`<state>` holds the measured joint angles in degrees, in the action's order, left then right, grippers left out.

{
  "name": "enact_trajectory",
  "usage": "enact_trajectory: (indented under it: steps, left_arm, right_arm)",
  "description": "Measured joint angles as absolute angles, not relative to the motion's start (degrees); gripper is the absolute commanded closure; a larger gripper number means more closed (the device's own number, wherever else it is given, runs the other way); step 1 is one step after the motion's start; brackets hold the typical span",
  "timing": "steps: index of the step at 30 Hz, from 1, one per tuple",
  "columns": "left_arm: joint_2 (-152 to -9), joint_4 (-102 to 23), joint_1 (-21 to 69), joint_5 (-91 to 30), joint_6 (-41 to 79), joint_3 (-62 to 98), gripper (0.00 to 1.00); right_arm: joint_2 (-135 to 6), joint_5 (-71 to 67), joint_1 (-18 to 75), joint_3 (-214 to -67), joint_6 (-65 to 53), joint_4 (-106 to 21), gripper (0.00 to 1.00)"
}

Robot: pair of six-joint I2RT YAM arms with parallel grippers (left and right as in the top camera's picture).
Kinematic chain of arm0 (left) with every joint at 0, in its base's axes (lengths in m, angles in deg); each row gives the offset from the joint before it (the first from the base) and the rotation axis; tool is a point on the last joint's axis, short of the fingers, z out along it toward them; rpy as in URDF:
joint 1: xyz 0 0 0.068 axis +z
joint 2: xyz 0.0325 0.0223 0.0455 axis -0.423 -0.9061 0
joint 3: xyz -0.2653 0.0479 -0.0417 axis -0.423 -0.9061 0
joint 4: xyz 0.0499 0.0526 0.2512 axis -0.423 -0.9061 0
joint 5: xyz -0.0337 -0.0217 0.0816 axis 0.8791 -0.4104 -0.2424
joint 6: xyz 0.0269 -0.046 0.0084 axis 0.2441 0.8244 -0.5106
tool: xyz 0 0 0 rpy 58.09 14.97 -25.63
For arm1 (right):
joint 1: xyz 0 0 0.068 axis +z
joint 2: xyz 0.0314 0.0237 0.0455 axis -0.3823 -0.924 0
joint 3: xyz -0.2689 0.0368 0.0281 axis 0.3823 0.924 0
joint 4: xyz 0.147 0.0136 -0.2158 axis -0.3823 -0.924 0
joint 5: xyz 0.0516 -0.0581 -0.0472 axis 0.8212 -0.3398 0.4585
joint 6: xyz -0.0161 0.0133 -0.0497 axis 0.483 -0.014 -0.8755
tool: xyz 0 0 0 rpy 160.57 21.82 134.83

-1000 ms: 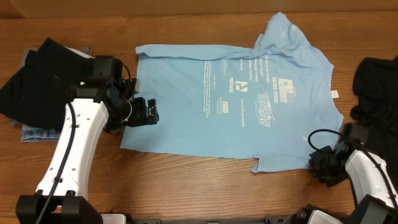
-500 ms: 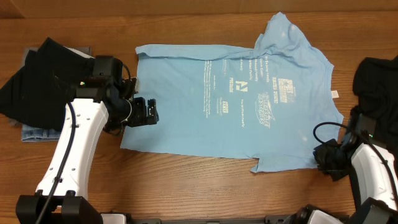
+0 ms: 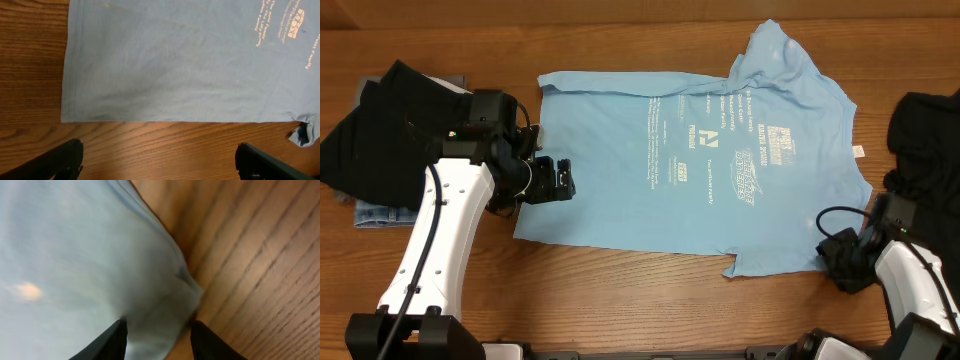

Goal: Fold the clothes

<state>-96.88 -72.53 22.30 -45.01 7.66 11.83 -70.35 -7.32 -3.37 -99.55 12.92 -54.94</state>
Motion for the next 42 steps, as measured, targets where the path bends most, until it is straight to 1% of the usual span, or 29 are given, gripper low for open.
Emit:
enact_trajectory:
  steps: [4, 7, 9, 11, 12, 13, 14, 18, 20, 24, 33, 35, 36, 37, 41, 42]
  left_arm:
    - [-96.9, -72.7, 22.3, -45.0, 7.7, 11.8, 0.00]
    - [-96.9, -72.7, 22.3, -45.0, 7.7, 11.8, 0.00]
    - [-96.9, -72.7, 22.3, -45.0, 7.7, 11.8, 0.00]
    - [-96.9, -72.7, 22.3, -45.0, 7.7, 11.8, 0.00]
    - [-96.9, -72.7, 22.3, -45.0, 7.7, 11.8, 0.00]
    - [-96.9, -72.7, 22.3, -45.0, 7.7, 11.8, 0.00]
    - [-96.9, -72.7, 22.3, -45.0, 7.7, 11.8, 0.00]
    - [-96.9, -72.7, 22.3, -45.0, 7.7, 11.8, 0.00]
    - [-96.9, -72.7, 22.3, -45.1, 7.7, 11.8, 0.00]
    - [-96.9, -72.7, 22.3, -45.7, 7.7, 11.8, 0.00]
    - [-96.9, -72.7, 22.3, -46.1, 7.7, 11.8, 0.00]
    - [-96.9, -72.7, 22.3, -46.1, 7.7, 11.8, 0.00]
    - [-96.9, -72.7, 22.3, -46.1, 7.7, 11.8, 0.00]
    - [-96.9, -72.7, 22.3, -46.1, 7.7, 11.8, 0.00]
    - [-96.9, -72.7, 22.3, -46.3, 7.7, 11.8, 0.00]
    - [-96.9, -72.7, 22.3, -46.3, 7.7, 11.8, 0.00]
  right_arm:
    - [-70.4, -7.3, -3.4, -99.2, 12.8, -54.8, 0.62]
    - [-70.4, -7.3, -3.4, -99.2, 12.9, -54.7, 0.62]
    - [-70.4, -7.3, -3.4, -99.2, 12.9, -54.2, 0.61]
    - [-70.4, -7.3, -3.4, -99.2, 12.9, -53.6, 0.52]
    - [-70.4, -7.3, -3.4, -99.2, 12.7, -53.4, 0.40]
    - [-70.4, -7.3, -3.4, -99.2, 12.8, -53.2, 0.32]
    - [-70.4, -7.3, -3.4, -99.2, 12.8, -53.1, 0.29]
    - [-70.2, -7.3, -3.4, -99.3, 12.9, -52.5, 0.28]
    - [-70.2, -7.4, -3.3, -99.3, 12.9, -52.4, 0.35]
    - [-70.2, -7.8, -3.4, -99.2, 12.8, -52.3, 0.45]
    - [-70.1, -7.5, -3.4, -98.6, 12.9, -48.4, 0.45]
    - [-70.0, -7.4, -3.4, -98.5, 12.9, -48.2, 0.48]
    - [-70.0, -7.3, -3.4, -98.5, 12.9, -48.1, 0.53]
    - [-70.0, -7.3, -3.4, -98.5, 13.0, -47.9, 0.62]
    - [-70.0, -7.1, -3.4, -97.9, 13.0, -47.1, 0.88]
    - [-70.0, -7.0, -3.4, -97.9, 13.2, -47.2, 0.96]
